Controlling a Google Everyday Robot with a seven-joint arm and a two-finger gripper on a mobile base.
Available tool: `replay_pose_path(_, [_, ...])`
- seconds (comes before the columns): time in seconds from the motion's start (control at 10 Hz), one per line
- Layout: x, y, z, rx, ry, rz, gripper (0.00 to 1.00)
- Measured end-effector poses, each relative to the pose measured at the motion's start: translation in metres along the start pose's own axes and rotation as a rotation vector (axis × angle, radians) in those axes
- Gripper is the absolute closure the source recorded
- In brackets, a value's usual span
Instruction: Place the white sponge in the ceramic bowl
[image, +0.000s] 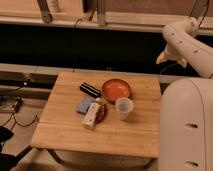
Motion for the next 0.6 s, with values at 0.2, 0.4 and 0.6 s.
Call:
replay_pose_path(0.2, [0.0,0.0,0.0,0.0,0.0,0.0,0.2])
replay_pose_path(0.4, [0.0,0.0001,0.0,0.0,0.0,0.0,0.2])
replay_pose_path(0.6, [-0.0007,0.0002,-0.0002,0.002,-0.004,-0.003,0.2])
